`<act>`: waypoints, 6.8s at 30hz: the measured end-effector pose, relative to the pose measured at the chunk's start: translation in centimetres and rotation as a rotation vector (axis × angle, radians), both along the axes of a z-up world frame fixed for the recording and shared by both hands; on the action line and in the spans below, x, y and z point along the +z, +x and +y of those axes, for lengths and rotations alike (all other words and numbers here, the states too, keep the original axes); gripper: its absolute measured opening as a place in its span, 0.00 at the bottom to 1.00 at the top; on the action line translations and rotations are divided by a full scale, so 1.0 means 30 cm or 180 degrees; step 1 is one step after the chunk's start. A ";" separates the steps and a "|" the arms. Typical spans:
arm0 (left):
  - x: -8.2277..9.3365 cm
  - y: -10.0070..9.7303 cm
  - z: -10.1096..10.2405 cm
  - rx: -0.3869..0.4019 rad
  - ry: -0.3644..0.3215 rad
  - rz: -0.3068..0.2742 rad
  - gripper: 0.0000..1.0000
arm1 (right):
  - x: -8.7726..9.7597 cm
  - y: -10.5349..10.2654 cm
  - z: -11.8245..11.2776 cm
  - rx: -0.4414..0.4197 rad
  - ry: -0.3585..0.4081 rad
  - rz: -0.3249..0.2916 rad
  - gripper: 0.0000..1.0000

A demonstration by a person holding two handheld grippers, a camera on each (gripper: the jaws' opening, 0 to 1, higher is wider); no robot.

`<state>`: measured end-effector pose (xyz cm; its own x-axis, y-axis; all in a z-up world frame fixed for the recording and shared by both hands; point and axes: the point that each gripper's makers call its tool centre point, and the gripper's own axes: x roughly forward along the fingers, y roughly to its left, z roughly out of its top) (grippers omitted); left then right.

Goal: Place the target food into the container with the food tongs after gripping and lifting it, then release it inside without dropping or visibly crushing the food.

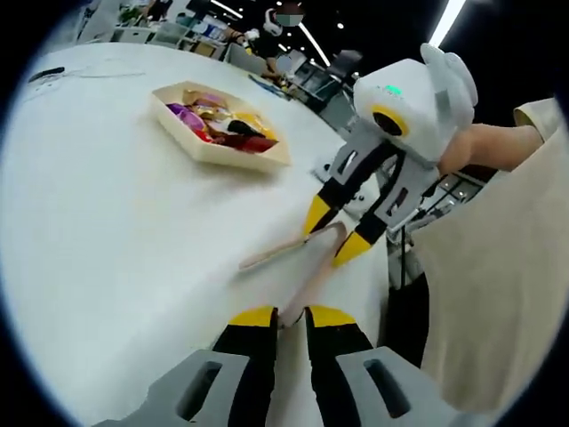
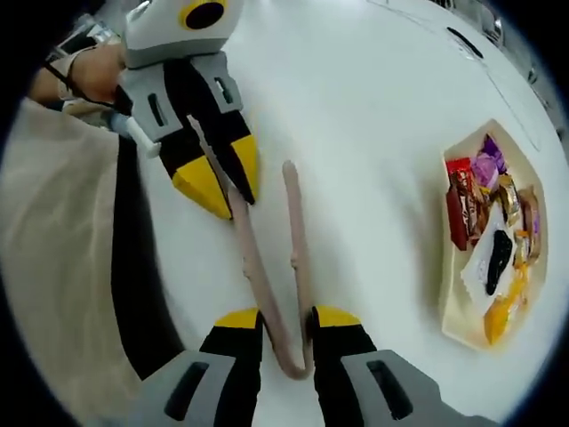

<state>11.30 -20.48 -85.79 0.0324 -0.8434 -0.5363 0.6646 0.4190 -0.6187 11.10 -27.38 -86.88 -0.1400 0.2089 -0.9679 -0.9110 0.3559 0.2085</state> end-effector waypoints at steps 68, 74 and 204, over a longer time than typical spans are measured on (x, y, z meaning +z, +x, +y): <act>0.048 -0.074 0.193 -0.0002 0.0338 -0.0167 0.33 | 0.047 -0.009 -0.133 -0.0900 0.0024 -0.0598 0.26; 0.079 -0.033 0.223 0.0283 0.0276 -0.0219 0.37 | 0.060 -0.004 -0.139 -0.1022 0.0076 -0.0711 0.30; 0.968 0.111 0.914 0.3493 -0.0756 -0.2368 0.99 | 1.049 0.452 0.310 -0.2199 0.3315 -0.3092 0.87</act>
